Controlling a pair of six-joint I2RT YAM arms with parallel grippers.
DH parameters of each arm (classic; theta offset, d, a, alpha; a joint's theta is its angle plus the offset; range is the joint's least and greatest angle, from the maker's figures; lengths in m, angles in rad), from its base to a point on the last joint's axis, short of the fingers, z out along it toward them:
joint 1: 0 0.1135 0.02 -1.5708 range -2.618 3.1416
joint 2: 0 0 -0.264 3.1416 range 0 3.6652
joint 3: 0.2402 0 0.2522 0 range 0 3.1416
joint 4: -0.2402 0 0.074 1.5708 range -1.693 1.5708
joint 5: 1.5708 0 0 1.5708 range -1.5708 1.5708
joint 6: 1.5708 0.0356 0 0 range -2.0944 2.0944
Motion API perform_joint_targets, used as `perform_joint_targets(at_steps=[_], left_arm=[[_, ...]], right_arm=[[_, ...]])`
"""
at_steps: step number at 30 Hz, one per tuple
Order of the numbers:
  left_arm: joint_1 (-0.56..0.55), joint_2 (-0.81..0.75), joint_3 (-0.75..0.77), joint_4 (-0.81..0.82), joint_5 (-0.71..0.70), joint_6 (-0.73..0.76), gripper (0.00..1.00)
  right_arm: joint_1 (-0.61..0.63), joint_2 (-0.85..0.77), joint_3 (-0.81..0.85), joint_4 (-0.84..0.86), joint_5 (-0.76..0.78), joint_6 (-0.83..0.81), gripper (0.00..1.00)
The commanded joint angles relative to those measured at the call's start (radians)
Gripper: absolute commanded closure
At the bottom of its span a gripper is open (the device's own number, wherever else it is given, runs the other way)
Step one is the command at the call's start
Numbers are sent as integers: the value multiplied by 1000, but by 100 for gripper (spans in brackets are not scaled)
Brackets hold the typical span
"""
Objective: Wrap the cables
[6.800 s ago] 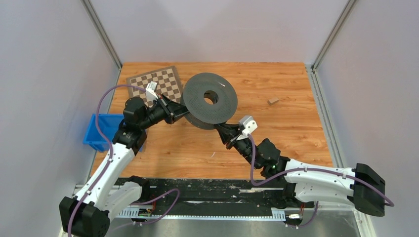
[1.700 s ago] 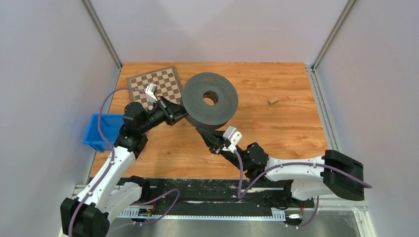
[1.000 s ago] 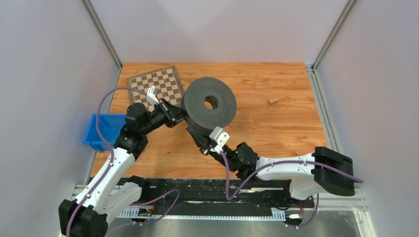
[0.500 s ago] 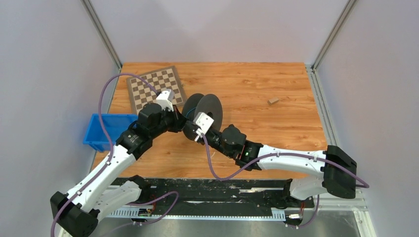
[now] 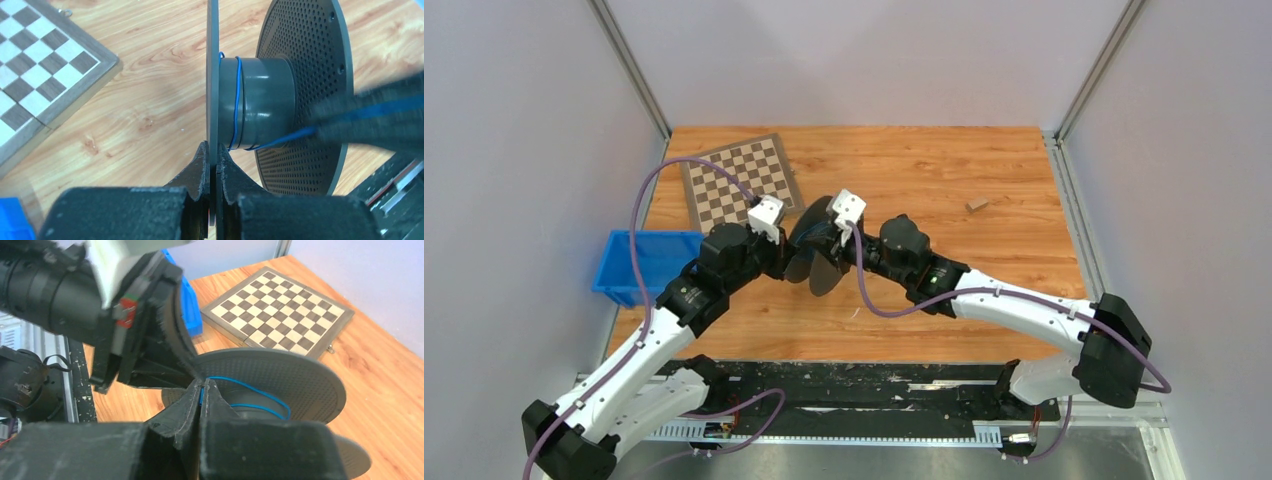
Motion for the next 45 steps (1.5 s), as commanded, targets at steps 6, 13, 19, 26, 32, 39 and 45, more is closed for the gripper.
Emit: perform_joint_targets(at_steps=[6, 13, 19, 26, 32, 39, 45], left_arm=[[-24, -20, 29, 104, 99, 285, 100], [-48, 32, 10, 242, 42, 347, 100], [-49, 38, -22, 319, 3, 351, 100], [-49, 20, -111, 466, -1, 357, 100], [-50, 38, -138, 503, -44, 373, 100], [-52, 83, -129, 501, -98, 348, 100], [-59, 161, -78, 468, -122, 333, 100]], right_arm=[[-132, -41, 75, -171, -96, 229, 100], [-184, 1, 64, -274, -7, 481, 100], [-291, -6, -3, -298, -87, 623, 100], [-409, 82, -24, -298, -307, 755, 100], [-456, 141, -60, -312, -416, 846, 100], [-489, 237, -76, -245, -559, 889, 100], [-513, 272, -94, -199, -585, 924, 100]])
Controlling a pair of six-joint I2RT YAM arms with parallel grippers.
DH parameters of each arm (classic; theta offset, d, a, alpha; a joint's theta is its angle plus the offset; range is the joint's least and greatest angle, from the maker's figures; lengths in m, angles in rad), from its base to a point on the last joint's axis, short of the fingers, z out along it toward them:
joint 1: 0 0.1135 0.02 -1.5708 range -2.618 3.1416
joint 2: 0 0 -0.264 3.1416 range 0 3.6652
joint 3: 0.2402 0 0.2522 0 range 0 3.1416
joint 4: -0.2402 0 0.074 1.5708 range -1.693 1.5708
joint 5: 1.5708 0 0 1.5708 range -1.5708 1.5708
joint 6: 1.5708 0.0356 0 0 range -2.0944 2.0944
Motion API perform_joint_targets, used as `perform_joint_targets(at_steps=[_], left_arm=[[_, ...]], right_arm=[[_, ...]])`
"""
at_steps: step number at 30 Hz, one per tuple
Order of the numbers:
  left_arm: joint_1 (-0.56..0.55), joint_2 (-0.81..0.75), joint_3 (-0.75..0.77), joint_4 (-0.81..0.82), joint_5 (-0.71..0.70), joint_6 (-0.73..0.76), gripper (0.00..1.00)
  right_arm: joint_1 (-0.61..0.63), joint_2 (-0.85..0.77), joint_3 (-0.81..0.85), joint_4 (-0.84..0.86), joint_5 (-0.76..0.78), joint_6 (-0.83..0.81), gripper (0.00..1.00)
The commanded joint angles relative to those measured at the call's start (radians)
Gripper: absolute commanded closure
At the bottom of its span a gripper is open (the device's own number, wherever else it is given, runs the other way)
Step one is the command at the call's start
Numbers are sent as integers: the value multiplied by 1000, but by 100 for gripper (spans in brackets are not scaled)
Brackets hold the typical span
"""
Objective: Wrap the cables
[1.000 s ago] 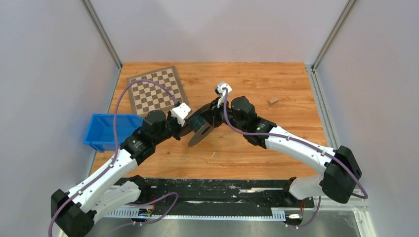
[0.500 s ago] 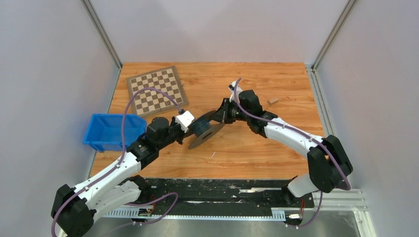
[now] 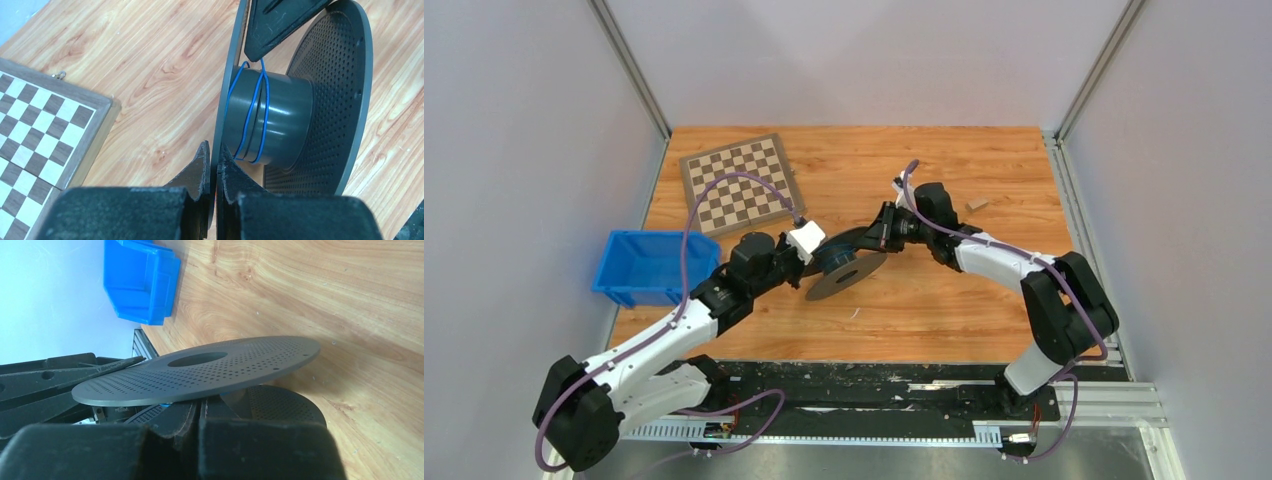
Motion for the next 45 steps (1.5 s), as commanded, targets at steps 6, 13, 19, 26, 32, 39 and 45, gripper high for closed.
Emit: perform_joint_targets(at_steps=[6, 13, 19, 26, 32, 39, 45], left_arm=[[11, 98, 169, 71, -159, -74, 100], [9, 131, 210, 16, -145, -85, 100], [9, 135, 220, -2, -141, -87, 100], [9, 134, 224, -11, -139, -89, 100], [9, 143, 237, -23, -134, -96, 100], [9, 171, 268, -79, -126, -115, 100], [9, 200, 314, -128, -144, -143, 100]], right_arm=[[-24, 35, -59, -26, -44, 62, 94], [-38, 21, -77, -1, -41, 77, 90], [-44, 11, -88, 6, -35, 80, 85], [-49, 3, -103, 13, -20, 79, 81], [-54, -9, -103, 22, -19, 85, 81], [-66, -30, -101, 22, -10, 90, 80], [-86, -79, -100, -7, 25, 74, 81]])
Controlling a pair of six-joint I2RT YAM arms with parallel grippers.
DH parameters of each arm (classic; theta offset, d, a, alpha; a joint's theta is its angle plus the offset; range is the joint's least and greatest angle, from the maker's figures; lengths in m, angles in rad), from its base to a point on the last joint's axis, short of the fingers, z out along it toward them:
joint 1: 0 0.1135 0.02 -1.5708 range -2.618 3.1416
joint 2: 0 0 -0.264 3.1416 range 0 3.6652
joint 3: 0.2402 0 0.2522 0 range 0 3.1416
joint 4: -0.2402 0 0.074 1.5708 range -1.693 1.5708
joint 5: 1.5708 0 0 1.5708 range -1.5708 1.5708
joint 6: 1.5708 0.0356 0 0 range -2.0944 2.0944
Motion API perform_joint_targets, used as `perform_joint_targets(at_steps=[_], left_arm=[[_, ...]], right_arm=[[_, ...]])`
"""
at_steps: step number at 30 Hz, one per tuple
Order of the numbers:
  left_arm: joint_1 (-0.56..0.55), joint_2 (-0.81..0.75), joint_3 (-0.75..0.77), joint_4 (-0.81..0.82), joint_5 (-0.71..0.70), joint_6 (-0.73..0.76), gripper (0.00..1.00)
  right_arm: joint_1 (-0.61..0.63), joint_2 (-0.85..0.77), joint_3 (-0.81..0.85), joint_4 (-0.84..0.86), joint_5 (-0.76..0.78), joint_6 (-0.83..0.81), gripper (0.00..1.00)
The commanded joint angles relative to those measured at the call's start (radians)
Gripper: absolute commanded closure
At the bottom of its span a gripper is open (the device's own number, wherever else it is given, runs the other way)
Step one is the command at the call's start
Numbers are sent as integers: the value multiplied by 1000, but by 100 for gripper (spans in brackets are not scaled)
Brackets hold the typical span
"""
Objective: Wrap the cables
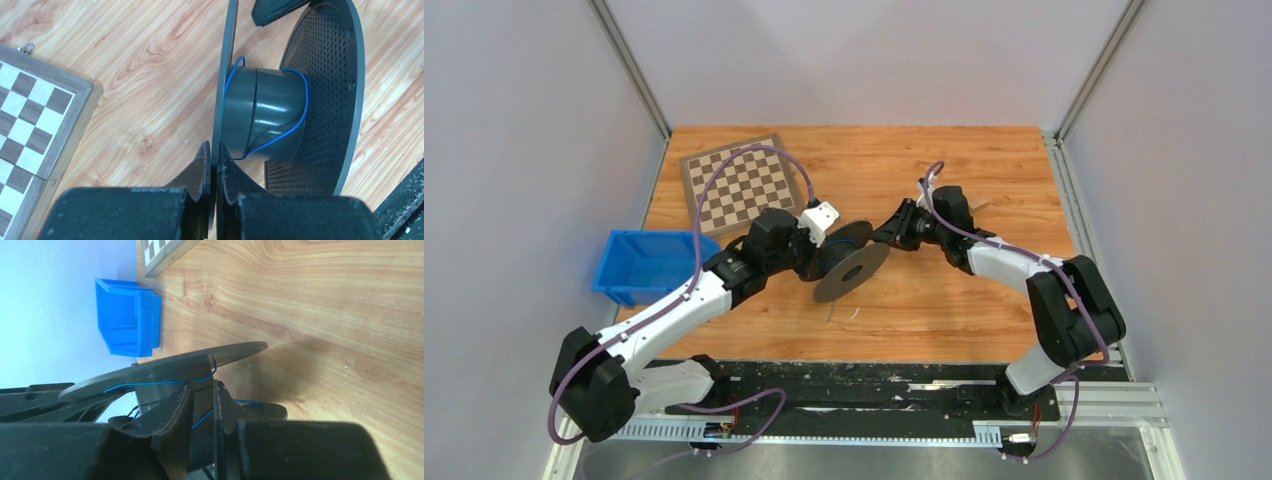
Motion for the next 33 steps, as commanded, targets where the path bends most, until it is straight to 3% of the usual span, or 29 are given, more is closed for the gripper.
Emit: perform_joint_targets(at_steps=[1, 5, 11, 20, 24, 33], left_arm=[[22, 19, 82, 88, -140, -73, 100], [52, 49, 117, 33, -126, -157, 100], [166, 73, 138, -21, 6, -366, 100], [298, 149, 137, -32, 165, -535, 100], [329, 166, 124, -5, 229, -572, 100], [375, 183, 112, 1, 306, -592, 100]], right_arm=[[7, -79, -13, -85, -21, -14, 81], [1, -138, -10, -137, 50, -62, 80], [-3, -308, -95, -153, 198, -167, 77], [51, -559, -411, 97, 261, -199, 75], [67, -484, -450, 174, 273, -213, 72], [138, -150, -341, 326, 224, -269, 66]])
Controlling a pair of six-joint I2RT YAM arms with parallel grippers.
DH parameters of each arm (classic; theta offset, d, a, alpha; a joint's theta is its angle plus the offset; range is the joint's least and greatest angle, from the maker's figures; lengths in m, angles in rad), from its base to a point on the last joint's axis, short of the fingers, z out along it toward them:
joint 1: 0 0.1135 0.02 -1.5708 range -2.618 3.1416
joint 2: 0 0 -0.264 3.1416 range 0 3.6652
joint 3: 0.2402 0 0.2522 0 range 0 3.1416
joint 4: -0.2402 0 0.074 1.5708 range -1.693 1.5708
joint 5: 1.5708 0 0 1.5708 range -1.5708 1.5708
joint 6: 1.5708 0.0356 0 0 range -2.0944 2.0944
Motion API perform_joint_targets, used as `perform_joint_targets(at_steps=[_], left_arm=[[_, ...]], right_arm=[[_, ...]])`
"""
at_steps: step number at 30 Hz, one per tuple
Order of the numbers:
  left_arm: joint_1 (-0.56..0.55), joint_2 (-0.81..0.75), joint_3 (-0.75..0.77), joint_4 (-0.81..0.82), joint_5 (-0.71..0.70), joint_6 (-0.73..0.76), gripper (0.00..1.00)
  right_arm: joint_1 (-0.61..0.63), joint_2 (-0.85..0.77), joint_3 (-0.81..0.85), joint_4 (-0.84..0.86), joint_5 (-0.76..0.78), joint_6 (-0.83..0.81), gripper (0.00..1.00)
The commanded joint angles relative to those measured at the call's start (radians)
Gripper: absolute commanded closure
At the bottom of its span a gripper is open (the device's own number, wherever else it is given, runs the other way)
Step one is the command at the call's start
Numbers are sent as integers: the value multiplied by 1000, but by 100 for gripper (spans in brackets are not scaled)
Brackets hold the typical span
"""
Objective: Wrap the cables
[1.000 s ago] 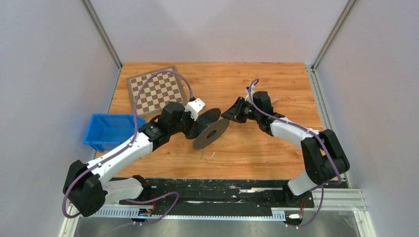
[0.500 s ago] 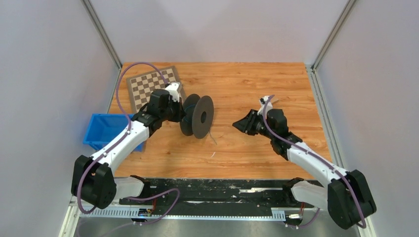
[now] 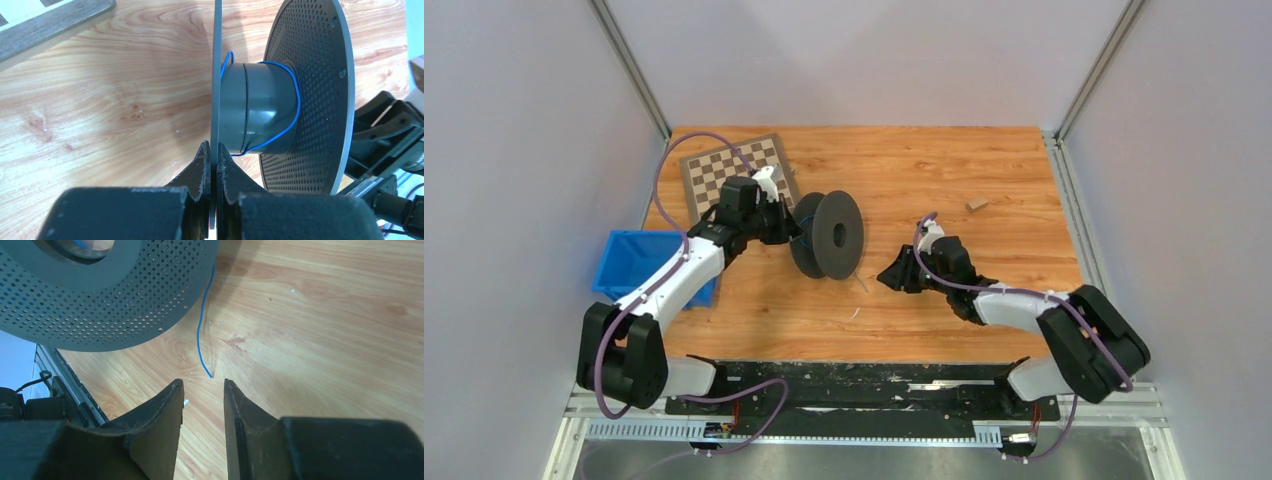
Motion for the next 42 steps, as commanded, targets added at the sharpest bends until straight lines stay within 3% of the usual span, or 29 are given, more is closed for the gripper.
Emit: perform_joint_targets(at_steps=[1, 5, 22, 24, 28, 36, 42], left_arm=[[24, -2, 1, 45, 75, -39, 100], [45, -2, -18, 60, 82, -52, 100], [72, 30, -120, 220, 96, -167, 100], [73, 29, -145, 268, 94, -197, 100], [73, 37, -219, 388, 80, -277, 100], [65, 160, -391, 875, 58, -576, 100], [16, 253, -395, 969, 28, -617, 100]], right_arm=[[16, 115, 42, 210, -59, -19, 65], [31, 207, 30, 323, -97, 19, 66], [109, 422, 106, 408, -39, 99, 70], [116, 426, 103, 408, -16, 107, 75], [117, 406, 67, 453, 29, 171, 100], [116, 408, 86, 541, 70, 337, 100], [115, 468, 82, 612, 96, 426, 100]])
